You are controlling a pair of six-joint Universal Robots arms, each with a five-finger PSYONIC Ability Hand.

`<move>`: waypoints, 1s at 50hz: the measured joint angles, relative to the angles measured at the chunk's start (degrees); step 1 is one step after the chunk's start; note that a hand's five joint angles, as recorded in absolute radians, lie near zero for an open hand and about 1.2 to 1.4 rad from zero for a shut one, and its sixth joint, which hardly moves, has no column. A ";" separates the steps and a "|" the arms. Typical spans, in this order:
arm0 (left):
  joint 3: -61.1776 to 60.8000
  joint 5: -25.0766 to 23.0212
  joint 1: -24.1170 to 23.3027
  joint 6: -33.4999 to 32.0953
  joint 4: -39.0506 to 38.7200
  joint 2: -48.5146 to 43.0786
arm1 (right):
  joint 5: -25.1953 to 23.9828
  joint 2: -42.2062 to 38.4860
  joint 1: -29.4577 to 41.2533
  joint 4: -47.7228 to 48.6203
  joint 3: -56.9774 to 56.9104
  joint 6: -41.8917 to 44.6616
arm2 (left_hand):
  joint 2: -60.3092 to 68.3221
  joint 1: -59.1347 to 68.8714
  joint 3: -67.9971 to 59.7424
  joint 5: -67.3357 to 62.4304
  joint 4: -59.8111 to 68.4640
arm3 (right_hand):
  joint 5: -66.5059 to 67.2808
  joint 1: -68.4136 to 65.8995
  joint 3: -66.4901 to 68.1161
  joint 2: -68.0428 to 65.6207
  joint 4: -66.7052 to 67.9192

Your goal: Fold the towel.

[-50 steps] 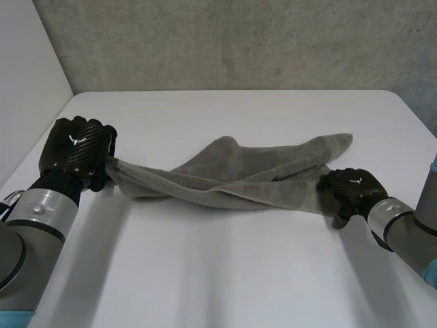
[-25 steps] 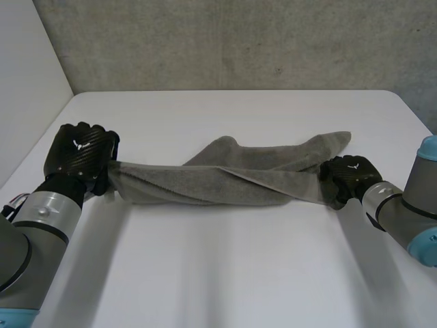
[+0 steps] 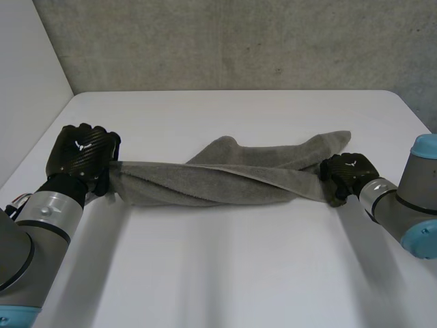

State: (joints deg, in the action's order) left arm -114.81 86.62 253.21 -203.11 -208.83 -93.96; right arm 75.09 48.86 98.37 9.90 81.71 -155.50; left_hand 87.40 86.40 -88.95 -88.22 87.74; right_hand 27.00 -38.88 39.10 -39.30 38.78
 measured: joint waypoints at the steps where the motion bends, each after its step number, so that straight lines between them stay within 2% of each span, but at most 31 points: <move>1: 0.01 0.00 0.00 0.00 0.00 -0.02 | 0.01 -0.07 0.00 0.01 -0.09 0.07 | 0.00 0.00 0.00 0.00 0.00 | 0.70 -0.96 1.04 -1.03 1.01; 7: 0.03 0.02 0.00 0.00 0.00 -0.09 | 0.06 -0.65 0.04 0.03 -0.94 0.32 | 0.00 0.00 0.00 0.00 0.00 | 5.61 -9.64 8.52 -8.01 9.75; 30: 0.02 -0.02 -0.08 0.00 0.00 -0.08 | 0.08 -1.61 0.04 -0.03 -2.99 0.09 | 0.00 0.00 0.00 0.00 0.00 | 5.68 -10.44 10.06 -9.76 10.56; 33: 0.02 -0.03 -0.09 0.00 0.01 -0.08 | 0.06 -1.53 0.04 -0.04 -3.30 0.00 | 0.00 0.00 0.00 -0.01 0.00 | 10.65 -10.44 10.06 -9.90 10.56; 50: 0.03 0.00 -0.09 0.00 0.00 -0.11 | 0.05 -2.15 0.15 -0.05 -4.32 -0.07 | 0.00 0.00 0.00 0.00 0.00 | 12.58 -11.87 11.50 -11.46 11.87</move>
State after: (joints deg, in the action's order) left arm -114.79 86.62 253.12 -203.12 -208.83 -94.08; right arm 75.15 46.71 98.52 9.84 77.39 -155.57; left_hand 87.40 86.40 -88.95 -88.22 87.75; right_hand 39.58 -50.75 50.60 -50.76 50.65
